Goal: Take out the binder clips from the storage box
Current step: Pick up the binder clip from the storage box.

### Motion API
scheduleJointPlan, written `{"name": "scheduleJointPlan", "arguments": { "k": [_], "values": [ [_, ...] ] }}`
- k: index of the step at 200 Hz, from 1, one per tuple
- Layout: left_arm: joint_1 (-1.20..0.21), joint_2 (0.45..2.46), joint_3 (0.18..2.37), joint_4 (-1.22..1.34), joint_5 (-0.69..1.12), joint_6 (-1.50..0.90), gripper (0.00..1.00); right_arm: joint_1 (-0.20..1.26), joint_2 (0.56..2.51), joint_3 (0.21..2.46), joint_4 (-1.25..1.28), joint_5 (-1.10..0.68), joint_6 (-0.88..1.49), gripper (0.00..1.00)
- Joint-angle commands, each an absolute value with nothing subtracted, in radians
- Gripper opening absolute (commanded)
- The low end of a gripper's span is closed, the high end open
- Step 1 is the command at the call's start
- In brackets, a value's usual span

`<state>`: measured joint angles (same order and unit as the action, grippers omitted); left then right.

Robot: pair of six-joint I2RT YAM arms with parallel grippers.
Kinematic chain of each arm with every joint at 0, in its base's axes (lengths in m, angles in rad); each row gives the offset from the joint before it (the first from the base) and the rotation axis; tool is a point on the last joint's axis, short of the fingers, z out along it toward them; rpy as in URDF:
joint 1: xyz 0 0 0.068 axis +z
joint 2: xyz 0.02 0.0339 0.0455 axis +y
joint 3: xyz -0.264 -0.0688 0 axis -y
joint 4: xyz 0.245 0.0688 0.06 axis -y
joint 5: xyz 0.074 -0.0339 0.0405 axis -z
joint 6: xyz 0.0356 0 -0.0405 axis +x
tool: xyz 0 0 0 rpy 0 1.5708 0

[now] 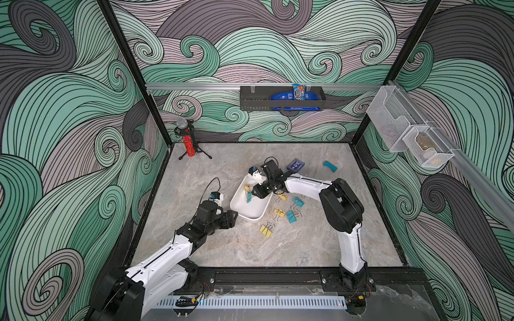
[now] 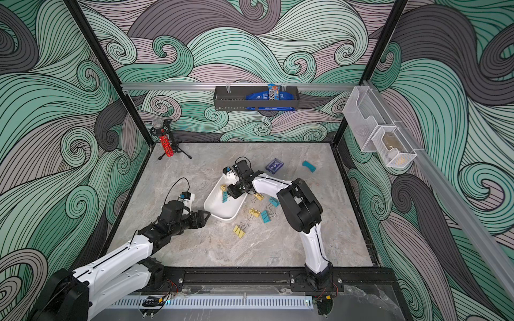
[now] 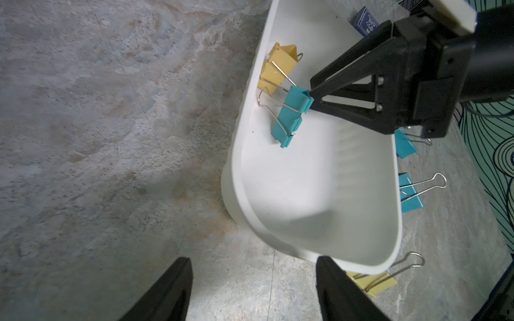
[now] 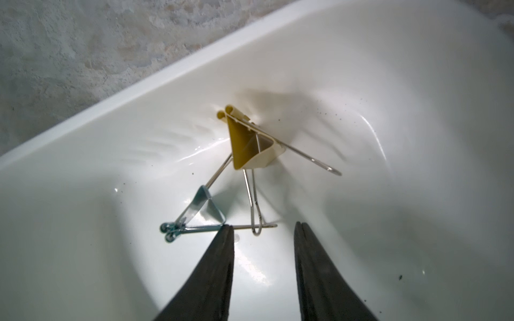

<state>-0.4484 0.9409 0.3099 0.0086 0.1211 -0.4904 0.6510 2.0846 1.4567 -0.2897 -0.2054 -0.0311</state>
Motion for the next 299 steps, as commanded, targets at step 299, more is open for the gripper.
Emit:
{"name": "scheduleJointPlan", "arguments": {
  "k": [299],
  "values": [
    [-0.453,0.928,0.311,0.008,0.1,-0.472,0.73,0.654,1.889,1.44,-0.299,-0.203,-0.039,0.02]
  ]
}}
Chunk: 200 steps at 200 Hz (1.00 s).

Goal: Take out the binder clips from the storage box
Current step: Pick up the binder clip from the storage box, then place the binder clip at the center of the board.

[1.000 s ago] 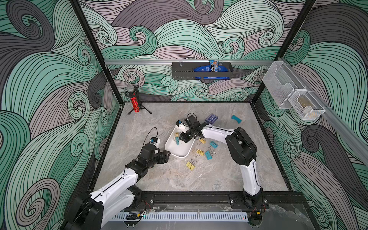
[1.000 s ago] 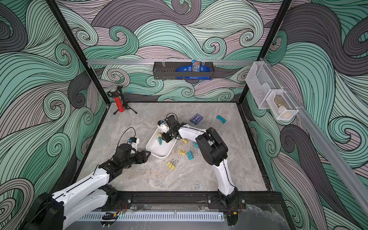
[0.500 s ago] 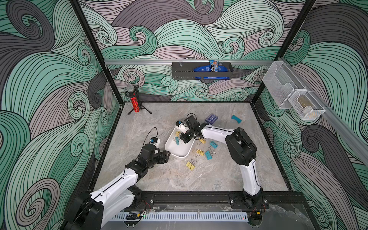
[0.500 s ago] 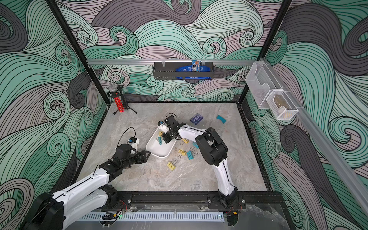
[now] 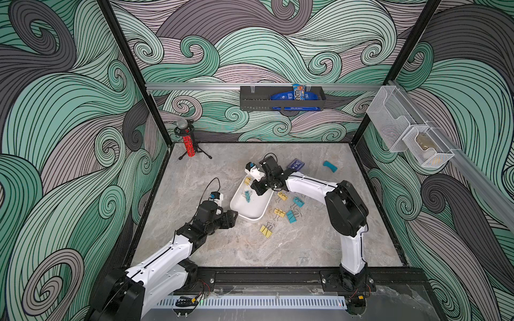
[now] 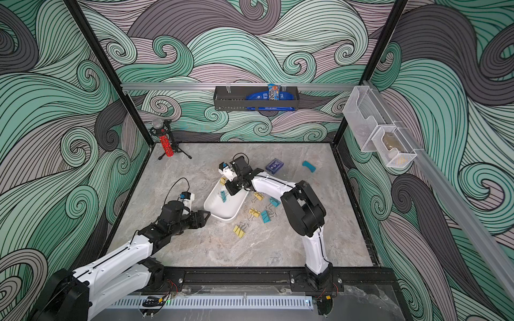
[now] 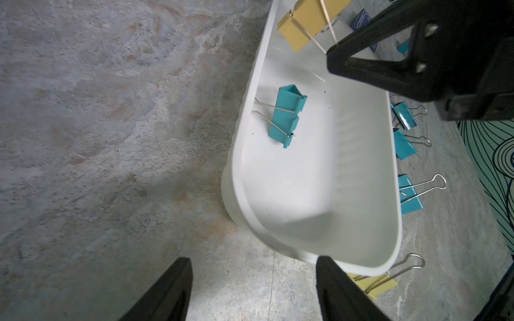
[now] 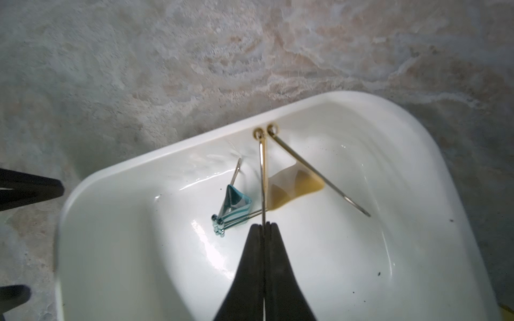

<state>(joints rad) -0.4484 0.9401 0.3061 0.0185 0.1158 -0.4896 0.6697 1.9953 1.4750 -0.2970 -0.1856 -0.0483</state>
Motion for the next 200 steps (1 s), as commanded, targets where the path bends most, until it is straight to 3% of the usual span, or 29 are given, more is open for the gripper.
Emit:
{"name": "scheduleJointPlan", "arguments": {
  "k": [1,145,200],
  "values": [
    [-0.453,0.927,0.311,0.008,0.099,-0.472,0.73,0.653,1.885,1.438,-0.299,-0.204,-0.038,0.02],
    [-0.454,0.919,0.316,0.02,0.121,-0.469,0.73,0.429,1.212,0.861,-0.253,-0.52,0.229,0.01],
    [-0.453,0.928,0.314,0.025,0.125,-0.471,0.73,0.409,1.185,0.744,-0.216,-0.612,0.34,0.0]
  ]
}}
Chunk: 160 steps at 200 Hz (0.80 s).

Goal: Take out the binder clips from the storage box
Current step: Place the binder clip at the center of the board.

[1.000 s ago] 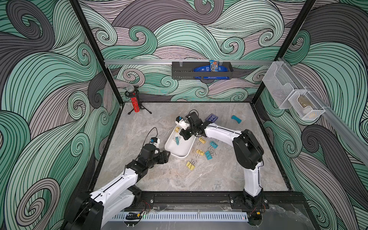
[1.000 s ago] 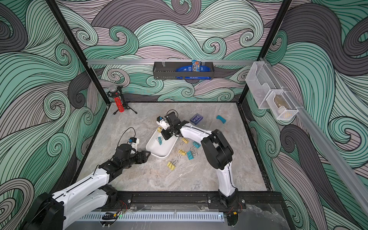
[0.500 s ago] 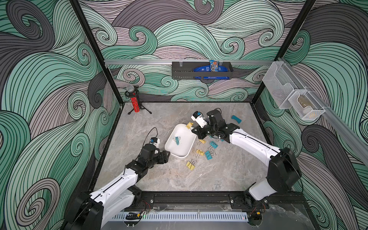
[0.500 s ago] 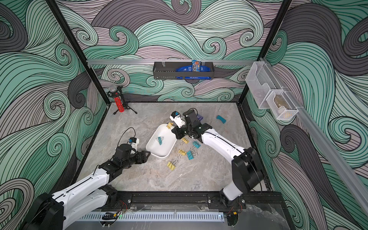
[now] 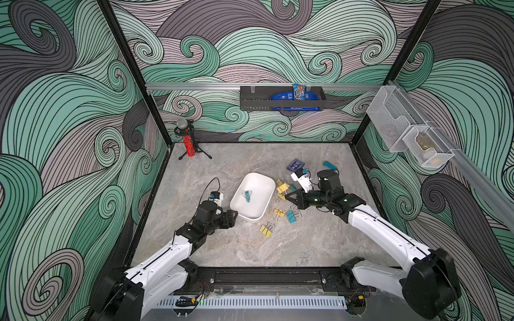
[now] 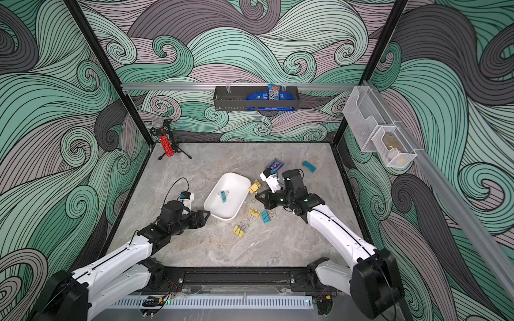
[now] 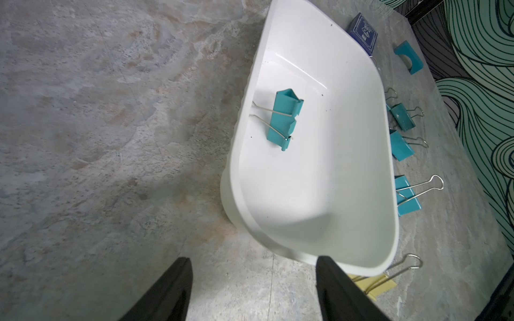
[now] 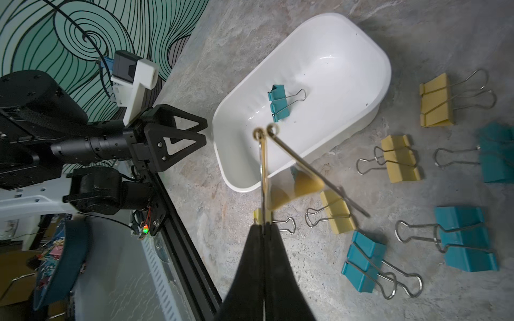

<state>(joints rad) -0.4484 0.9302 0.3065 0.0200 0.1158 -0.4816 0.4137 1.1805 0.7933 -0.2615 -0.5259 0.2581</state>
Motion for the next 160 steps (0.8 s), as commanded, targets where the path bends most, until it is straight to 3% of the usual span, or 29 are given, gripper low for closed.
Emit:
{"name": "scheduleJointPlan", "arguments": {
  "k": [1,69,160],
  "values": [
    [-0.453,0.927,0.314,0.025,0.125,-0.471,0.73,0.408,1.185,0.741,-0.213,-0.615,0.344,0.0],
    [-0.454,0.922,0.307,0.04,0.133,-0.472,0.73,0.368,1.225,0.712,-0.15,-0.683,0.411,0.0],
    [-0.454,0.947,0.351,0.014,0.114,-0.449,0.73,0.185,1.519,0.873,0.008,-0.772,0.441,0.0]
  ]
}}
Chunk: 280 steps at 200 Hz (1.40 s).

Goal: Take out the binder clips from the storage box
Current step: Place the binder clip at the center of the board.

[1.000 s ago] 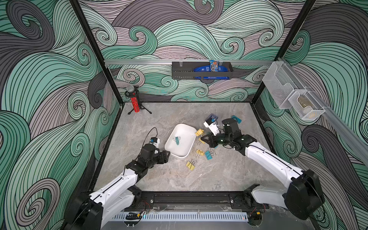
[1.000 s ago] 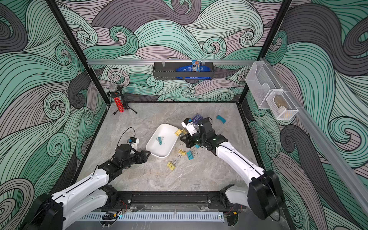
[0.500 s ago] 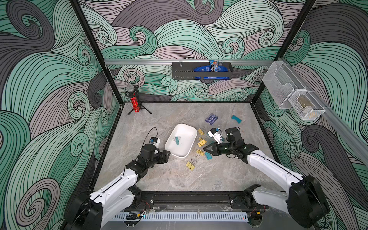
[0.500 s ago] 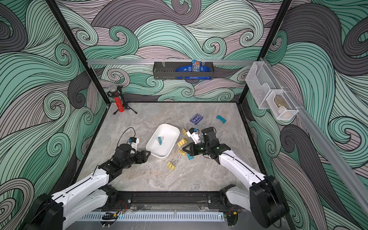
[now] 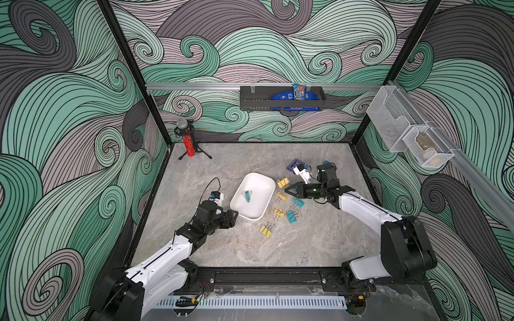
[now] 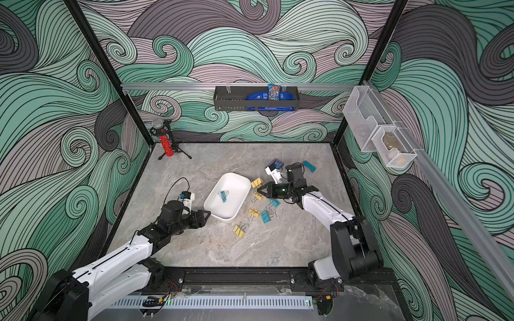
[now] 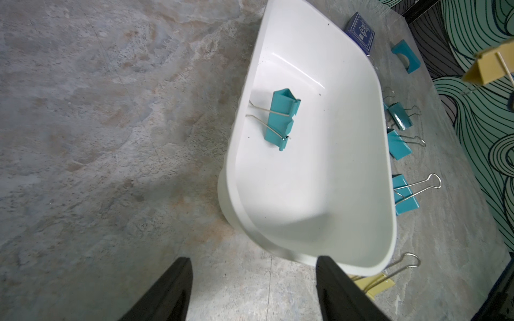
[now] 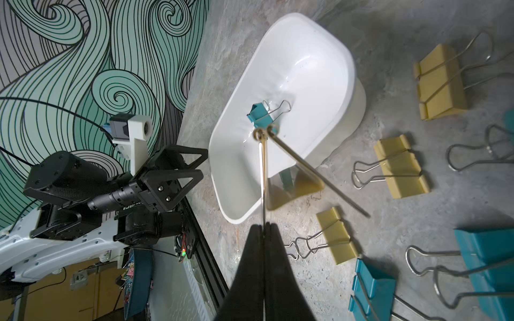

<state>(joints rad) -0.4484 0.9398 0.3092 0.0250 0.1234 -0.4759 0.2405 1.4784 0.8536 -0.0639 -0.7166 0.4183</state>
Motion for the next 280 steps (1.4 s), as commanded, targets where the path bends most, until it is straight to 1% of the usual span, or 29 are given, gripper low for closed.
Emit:
{"name": "scheduleJointPlan", "arguments": {
  "k": [1,24,56,93,176,280],
  "values": [
    [-0.453,0.947,0.351,0.015,0.114,-0.449,0.73,0.181,1.521,0.873,0.01,-0.774,0.442,0.0],
    [-0.453,0.952,0.351,0.033,0.098,-0.446,0.73,0.129,1.596,0.933,0.027,-0.824,0.462,0.0],
    [-0.453,0.955,0.366,0.044,0.072,-0.44,0.73,0.105,1.704,1.038,0.027,-0.852,0.489,0.0],
    [-0.453,0.966,0.391,0.039,0.078,-0.43,0.73,0.064,1.804,1.099,0.027,-0.87,0.514,0.0],
    [-0.453,1.001,0.414,0.044,0.109,-0.438,0.73,-0.086,1.856,1.065,0.027,-0.939,0.556,0.0],
    [-0.453,1.027,0.449,-0.005,0.139,-0.437,0.73,-0.102,1.947,1.027,0.025,-0.943,0.549,0.01]
  ]
}}
